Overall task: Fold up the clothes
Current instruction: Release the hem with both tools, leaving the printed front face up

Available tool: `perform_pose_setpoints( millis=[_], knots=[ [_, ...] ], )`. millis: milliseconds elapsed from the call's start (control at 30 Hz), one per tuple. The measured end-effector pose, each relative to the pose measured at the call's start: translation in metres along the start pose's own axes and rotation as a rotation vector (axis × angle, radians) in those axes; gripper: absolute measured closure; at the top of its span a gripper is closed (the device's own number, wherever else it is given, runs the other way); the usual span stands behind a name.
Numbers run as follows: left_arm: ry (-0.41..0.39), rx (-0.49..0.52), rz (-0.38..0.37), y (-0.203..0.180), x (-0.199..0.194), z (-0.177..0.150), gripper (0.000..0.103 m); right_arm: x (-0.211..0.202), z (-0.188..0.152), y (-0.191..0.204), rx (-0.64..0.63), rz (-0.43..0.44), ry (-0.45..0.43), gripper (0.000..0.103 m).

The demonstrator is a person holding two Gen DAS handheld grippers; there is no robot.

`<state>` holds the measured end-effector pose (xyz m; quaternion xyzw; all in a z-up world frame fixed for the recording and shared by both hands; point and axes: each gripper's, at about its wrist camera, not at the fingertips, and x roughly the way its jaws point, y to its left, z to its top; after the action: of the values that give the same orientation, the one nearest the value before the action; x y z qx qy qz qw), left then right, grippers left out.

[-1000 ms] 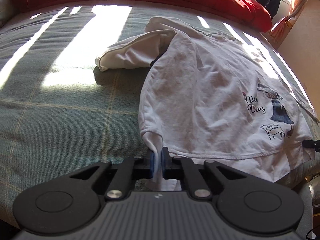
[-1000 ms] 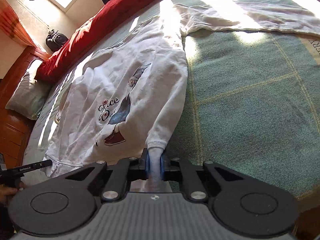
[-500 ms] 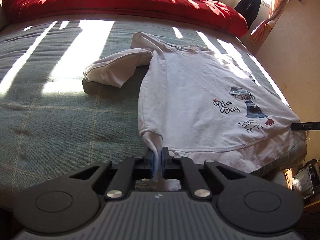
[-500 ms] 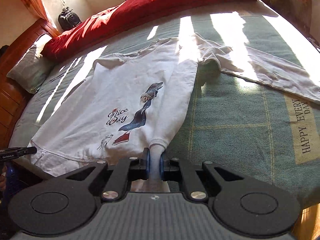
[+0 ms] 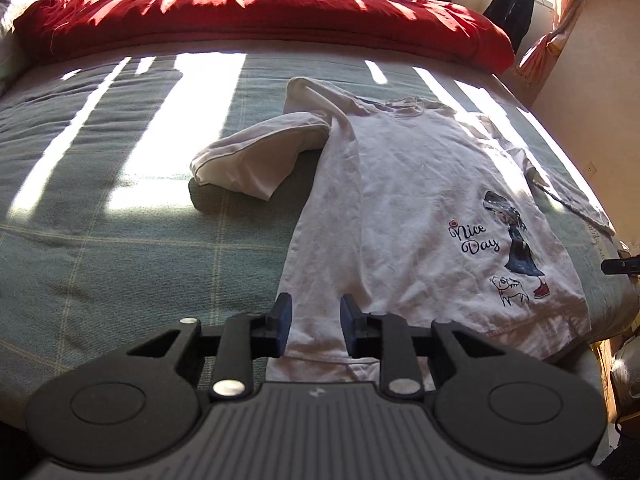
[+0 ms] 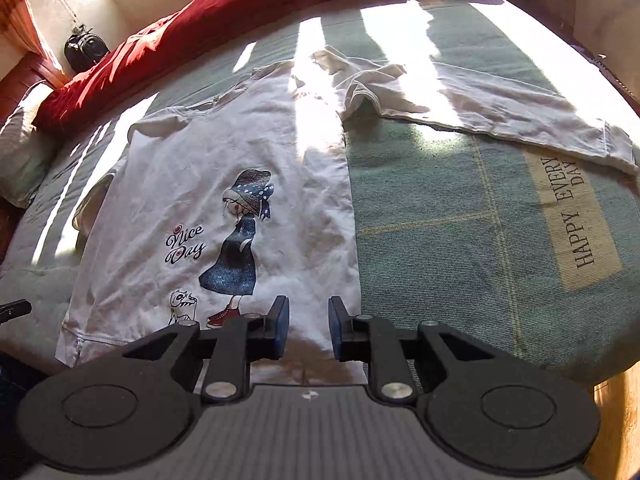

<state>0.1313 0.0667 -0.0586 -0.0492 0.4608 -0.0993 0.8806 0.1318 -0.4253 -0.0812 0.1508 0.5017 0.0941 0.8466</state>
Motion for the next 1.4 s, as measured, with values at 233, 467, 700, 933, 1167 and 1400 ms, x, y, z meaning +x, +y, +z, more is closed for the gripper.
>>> perform_pose_setpoints(
  millis=[233,467,700,933,1167,1400],
  knots=[
    [0.085,0.089,-0.094,-0.058,0.061,0.014,0.073,0.054,0.014,0.001,0.134,0.135,0.042,0.079],
    [0.141,0.072,0.109,-0.022,0.111,-0.003,0.067,0.078,-0.008,-0.019,0.128,-0.050,0.044,0.082],
    [0.086,0.049,0.061,-0.029,0.084,0.022,0.077,0.057,0.000,-0.006,0.082,0.050,0.041,0.071],
    [0.097,0.204,-0.137,-0.113,0.115,0.023,0.069,0.106,0.002,0.073,-0.185,0.066,0.095,0.070],
    [0.097,0.144,-0.033,-0.100,0.145,0.013,0.068,0.126,-0.001,0.092,-0.249,0.005,0.037,0.061],
    [0.020,0.058,-0.088,-0.072,0.130,0.034,0.070,0.094,0.008,0.076,-0.194,0.026,-0.094,0.061]
  ],
)
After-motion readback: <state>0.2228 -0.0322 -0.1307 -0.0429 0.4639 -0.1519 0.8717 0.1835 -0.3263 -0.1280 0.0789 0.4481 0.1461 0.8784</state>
